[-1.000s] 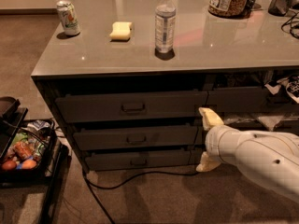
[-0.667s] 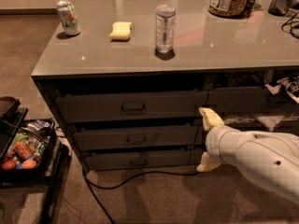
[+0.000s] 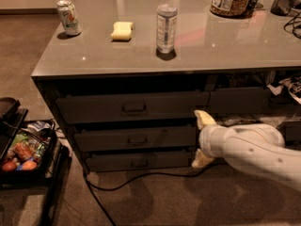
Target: Open middle drawer
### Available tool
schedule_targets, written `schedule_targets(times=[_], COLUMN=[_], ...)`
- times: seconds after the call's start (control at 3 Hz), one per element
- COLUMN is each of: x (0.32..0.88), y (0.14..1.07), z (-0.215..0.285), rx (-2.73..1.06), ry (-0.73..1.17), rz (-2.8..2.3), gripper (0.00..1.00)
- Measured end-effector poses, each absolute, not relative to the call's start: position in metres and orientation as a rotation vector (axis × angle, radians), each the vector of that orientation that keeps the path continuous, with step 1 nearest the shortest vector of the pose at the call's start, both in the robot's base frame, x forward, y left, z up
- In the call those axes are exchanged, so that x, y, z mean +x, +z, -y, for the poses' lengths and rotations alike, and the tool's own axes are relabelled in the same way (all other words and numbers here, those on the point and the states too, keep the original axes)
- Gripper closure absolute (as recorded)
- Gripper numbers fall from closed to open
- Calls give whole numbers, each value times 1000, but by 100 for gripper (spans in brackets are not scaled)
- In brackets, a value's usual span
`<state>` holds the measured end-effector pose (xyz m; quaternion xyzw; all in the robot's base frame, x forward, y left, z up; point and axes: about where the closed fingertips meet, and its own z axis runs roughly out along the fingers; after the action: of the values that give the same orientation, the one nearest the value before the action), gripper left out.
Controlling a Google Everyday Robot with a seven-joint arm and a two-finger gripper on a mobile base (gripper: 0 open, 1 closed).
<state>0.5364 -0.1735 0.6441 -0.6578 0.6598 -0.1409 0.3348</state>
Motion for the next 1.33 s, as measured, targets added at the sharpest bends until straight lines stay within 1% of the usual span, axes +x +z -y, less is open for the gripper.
schedule_targets(times=[0.67, 1.33], x=[606, 611], y=[570, 551], z=[151, 148], rx=[-1594, -1604], ry=[-246, -205], rz=[-1758, -1782], gripper=[0, 0])
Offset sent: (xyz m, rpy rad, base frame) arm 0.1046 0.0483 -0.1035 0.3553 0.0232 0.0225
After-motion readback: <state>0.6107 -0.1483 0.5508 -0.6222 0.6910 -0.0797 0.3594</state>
